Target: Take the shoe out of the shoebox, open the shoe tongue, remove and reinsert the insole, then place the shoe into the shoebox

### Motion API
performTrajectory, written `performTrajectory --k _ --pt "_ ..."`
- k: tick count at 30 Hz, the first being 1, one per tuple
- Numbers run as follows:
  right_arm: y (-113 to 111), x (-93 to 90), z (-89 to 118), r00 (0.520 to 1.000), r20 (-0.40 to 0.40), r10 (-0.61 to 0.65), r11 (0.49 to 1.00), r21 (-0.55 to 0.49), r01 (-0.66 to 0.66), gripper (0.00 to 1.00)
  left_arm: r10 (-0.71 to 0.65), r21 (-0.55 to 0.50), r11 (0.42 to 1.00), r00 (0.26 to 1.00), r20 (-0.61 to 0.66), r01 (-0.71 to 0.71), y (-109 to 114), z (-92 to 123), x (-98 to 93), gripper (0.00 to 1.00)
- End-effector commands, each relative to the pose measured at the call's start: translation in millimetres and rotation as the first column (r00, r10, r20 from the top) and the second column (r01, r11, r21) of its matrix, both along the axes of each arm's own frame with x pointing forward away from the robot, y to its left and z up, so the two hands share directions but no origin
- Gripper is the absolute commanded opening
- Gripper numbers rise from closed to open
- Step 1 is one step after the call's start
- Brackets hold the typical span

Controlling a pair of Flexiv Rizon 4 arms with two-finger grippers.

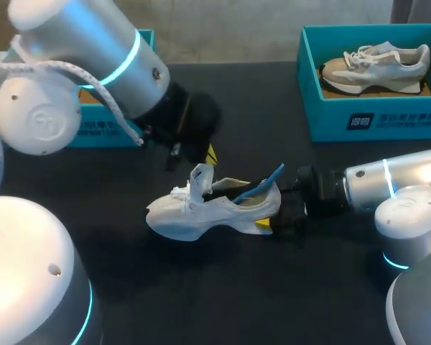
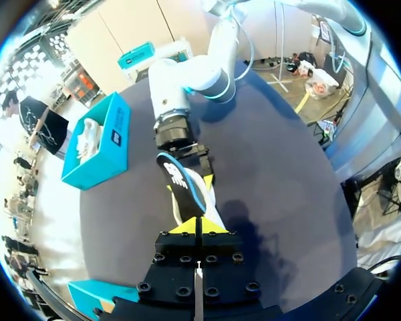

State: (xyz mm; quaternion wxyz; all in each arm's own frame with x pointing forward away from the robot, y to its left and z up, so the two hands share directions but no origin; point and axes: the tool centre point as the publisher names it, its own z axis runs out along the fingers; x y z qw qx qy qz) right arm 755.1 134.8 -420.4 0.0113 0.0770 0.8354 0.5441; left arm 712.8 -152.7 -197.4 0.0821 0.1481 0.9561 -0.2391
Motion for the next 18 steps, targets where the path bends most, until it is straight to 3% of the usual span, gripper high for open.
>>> performTrajectory --k 1,18 --pt "1.2 1.7 -2.3 1.000 -0.002 0.000 1.000 -0.005 0.000 0.00 -0.014 -0.050 0.999 1.000 -0.011 0.014 24.7 11.7 -4.4 0.00" --pt "1.2 1.7 -2.3 1.000 -0.002 0.000 1.000 -0.005 0.000 0.00 -0.041 -0.069 0.997 0.997 -0.064 0.037 31.2 4.9 -5.1 0.00"
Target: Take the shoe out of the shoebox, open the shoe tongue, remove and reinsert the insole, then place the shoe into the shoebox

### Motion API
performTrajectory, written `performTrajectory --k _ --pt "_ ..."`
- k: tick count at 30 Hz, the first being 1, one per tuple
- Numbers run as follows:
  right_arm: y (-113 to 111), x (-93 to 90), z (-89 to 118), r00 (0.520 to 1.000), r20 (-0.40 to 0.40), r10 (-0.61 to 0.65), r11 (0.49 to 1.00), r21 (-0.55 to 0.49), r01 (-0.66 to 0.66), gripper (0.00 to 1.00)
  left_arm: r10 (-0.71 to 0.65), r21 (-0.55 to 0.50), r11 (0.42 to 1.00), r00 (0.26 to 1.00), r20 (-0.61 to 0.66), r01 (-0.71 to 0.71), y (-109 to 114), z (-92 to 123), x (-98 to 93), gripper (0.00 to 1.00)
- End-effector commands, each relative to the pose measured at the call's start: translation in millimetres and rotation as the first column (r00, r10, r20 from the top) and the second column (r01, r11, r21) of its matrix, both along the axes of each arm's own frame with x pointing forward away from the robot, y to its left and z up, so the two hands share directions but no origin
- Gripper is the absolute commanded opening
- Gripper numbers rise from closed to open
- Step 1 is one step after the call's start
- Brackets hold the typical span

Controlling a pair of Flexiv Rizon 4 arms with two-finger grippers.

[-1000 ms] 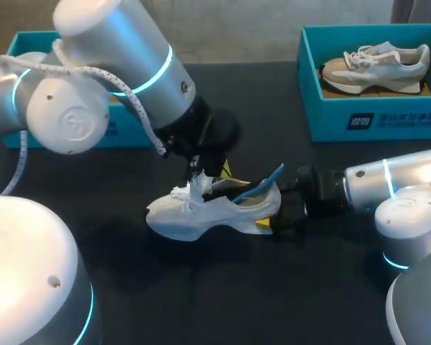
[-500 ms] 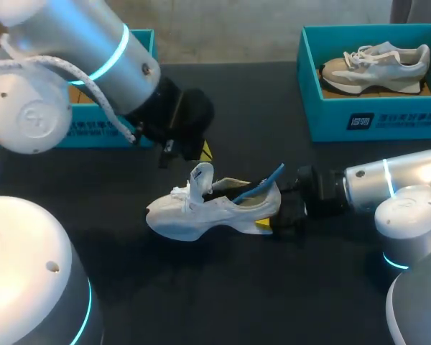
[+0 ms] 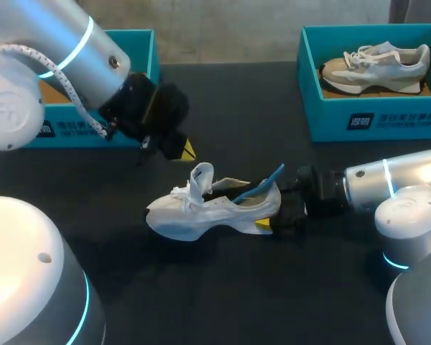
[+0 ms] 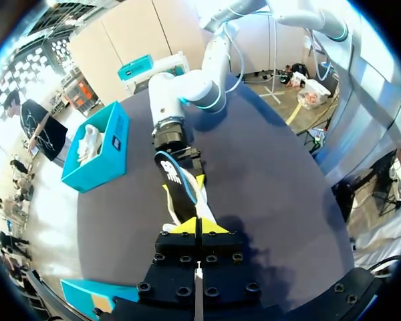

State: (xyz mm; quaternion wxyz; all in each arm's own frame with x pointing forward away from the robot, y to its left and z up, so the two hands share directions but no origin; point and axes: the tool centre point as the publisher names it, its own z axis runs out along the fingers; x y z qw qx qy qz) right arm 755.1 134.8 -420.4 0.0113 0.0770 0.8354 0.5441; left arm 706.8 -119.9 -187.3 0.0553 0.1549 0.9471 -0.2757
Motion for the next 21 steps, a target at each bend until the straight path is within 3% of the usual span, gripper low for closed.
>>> performTrajectory --k 1,6,7,11,21 --pt "1.3 1.7 -2.3 1.000 -0.002 0.000 1.000 -0.005 0.000 0.00 -0.004 -0.002 1.000 1.000 -0.009 0.004 -2.3 -7.1 1.4 0.00" --pt "1.3 1.7 -2.3 1.000 -0.002 0.000 1.000 -0.005 0.000 0.00 0.000 -0.010 1.000 1.000 -0.027 -0.001 -5.1 -16.7 3.7 0.00" --pt "1.3 1.7 -2.3 1.000 -0.002 0.000 1.000 -0.005 0.000 0.00 0.003 -0.010 1.000 1.000 -0.030 -0.003 -5.9 -18.8 4.1 0.11" --pt "1.3 1.7 -2.3 1.000 -0.002 0.000 1.000 -0.005 0.000 0.00 0.000 -0.012 1.000 0.999 -0.039 0.000 -9.4 -26.2 2.5 0.21" --pt "1.3 1.7 -2.3 1.000 -0.002 0.000 1.000 -0.005 0.000 0.00 0.035 -0.002 0.999 0.998 -0.056 -0.035 -32.1 -52.1 -0.2 0.21"
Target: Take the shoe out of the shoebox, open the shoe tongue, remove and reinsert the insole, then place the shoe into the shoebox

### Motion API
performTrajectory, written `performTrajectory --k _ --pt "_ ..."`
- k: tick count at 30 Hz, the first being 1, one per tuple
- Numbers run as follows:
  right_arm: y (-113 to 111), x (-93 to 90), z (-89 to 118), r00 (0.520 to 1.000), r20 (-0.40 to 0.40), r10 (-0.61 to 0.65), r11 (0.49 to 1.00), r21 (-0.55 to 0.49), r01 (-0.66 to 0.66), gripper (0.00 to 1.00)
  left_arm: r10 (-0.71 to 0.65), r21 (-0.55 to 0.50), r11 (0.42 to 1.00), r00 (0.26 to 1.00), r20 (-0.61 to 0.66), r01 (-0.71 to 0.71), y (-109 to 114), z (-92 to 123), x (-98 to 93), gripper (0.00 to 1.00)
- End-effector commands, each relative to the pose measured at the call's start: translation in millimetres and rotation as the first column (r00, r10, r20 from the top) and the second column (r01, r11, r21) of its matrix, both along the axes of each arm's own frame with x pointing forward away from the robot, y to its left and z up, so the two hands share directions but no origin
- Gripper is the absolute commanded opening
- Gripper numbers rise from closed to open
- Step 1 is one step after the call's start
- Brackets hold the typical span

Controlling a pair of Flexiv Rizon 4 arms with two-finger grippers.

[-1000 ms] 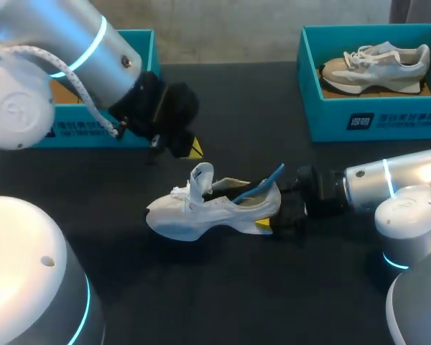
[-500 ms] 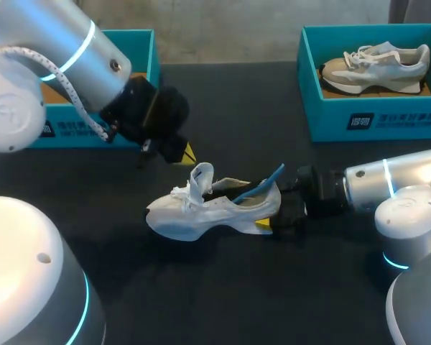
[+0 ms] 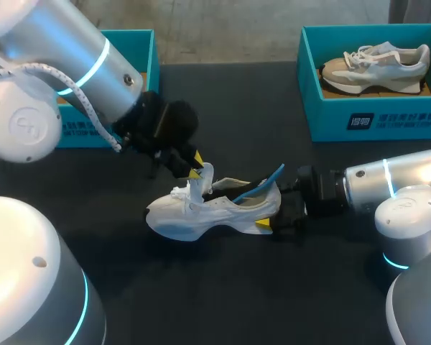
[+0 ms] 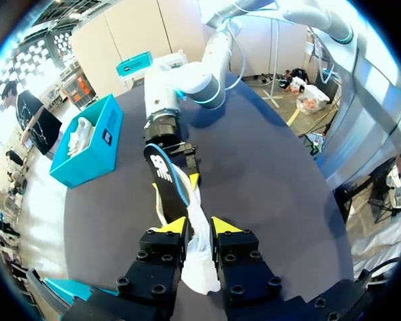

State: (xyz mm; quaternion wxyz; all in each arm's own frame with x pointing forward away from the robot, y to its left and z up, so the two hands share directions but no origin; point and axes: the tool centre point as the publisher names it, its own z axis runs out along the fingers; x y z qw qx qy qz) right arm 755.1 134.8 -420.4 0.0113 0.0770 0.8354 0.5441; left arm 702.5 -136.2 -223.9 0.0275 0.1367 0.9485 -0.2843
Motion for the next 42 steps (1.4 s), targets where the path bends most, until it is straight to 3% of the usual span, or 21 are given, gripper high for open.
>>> performTrajectory --k 1,12,18,26,42 --pt "1.3 1.7 -2.3 1.000 -0.002 0.000 1.000 -0.005 0.000 0.00 0.024 -0.007 1.000 1.000 -0.004 -0.024 -18.7 -18.3 3.8 0.21" --pt "1.3 1.7 -2.3 1.000 -0.002 0.000 1.000 -0.005 0.000 0.00 0.111 -0.045 0.993 0.994 -0.011 -0.111 -42.5 -43.1 0.2 0.18" --pt "1.3 1.7 -2.3 1.000 -0.002 0.000 1.000 -0.005 0.000 0.00 0.191 -0.076 0.979 0.981 0.018 -0.189 -54.0 -57.3 0.6 0.11" --pt "1.3 1.7 -2.3 1.000 -0.002 0.000 1.000 -0.005 0.000 0.00 0.216 -0.073 0.974 0.976 0.017 -0.215 -69.5 -73.4 0.8 0.25" --pt "1.3 1.7 -2.3 1.000 -0.002 0.000 1.000 -0.005 0.000 0.00 0.319 -0.102 0.944 0.947 0.047 -0.313 -90.3 -91.6 9.6 0.28"
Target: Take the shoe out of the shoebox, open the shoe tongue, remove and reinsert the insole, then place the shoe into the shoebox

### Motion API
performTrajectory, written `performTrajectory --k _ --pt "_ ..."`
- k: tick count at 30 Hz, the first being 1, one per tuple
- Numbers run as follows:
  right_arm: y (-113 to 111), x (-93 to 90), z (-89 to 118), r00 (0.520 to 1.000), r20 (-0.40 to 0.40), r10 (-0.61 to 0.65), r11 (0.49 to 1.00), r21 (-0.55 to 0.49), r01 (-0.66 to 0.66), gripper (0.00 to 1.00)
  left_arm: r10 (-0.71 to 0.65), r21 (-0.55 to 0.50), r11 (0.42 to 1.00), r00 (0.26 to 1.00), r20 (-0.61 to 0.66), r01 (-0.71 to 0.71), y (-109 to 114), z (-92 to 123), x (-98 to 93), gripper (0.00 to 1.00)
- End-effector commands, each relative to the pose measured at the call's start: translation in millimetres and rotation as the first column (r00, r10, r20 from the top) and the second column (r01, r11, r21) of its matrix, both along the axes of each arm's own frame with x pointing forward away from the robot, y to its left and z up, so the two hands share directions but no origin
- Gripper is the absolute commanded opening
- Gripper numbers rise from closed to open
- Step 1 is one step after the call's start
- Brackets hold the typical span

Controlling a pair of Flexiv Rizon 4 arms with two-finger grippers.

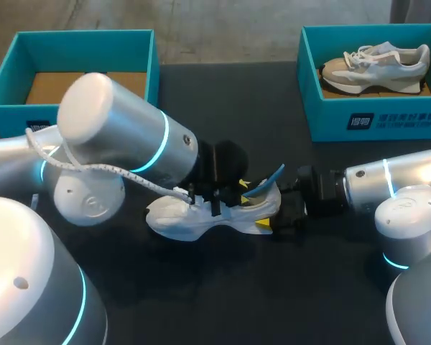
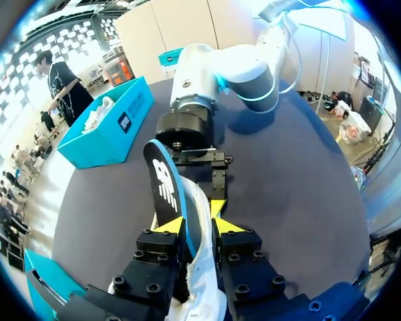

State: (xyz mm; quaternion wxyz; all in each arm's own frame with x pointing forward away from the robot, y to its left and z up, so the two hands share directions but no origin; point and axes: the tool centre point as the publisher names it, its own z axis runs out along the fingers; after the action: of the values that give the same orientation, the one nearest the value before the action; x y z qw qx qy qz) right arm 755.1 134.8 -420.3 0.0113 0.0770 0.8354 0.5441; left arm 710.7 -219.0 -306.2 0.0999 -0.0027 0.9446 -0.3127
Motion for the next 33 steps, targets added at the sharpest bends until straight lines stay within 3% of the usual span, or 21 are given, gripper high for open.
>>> performTrajectory --k 1,8,14,33 --pt "1.2 1.7 -2.4 1.000 -0.002 0.000 1.000 -0.005 0.000 0.00 0.029 -0.014 0.999 0.999 0.017 -0.029 -8.0 -10.0 2.2 0.28" --pt "1.2 1.7 -2.4 1.000 -0.002 0.000 1.000 -0.005 0.000 0.00 0.068 -0.024 0.997 0.997 0.044 -0.067 -9.7 -13.9 7.7 0.25" --pt "1.2 1.7 -2.4 1.000 -0.002 0.000 1.000 -0.005 0.000 0.00 0.102 -0.028 0.995 0.992 0.069 -0.100 -7.9 -17.0 12.1 0.31" --pt "1.2 1.7 -2.4 1.000 -0.002 0.000 1.000 -0.005 0.000 0.00 0.129 -0.022 0.991 0.990 0.054 -0.128 -13.7 -29.4 31.2 0.35"
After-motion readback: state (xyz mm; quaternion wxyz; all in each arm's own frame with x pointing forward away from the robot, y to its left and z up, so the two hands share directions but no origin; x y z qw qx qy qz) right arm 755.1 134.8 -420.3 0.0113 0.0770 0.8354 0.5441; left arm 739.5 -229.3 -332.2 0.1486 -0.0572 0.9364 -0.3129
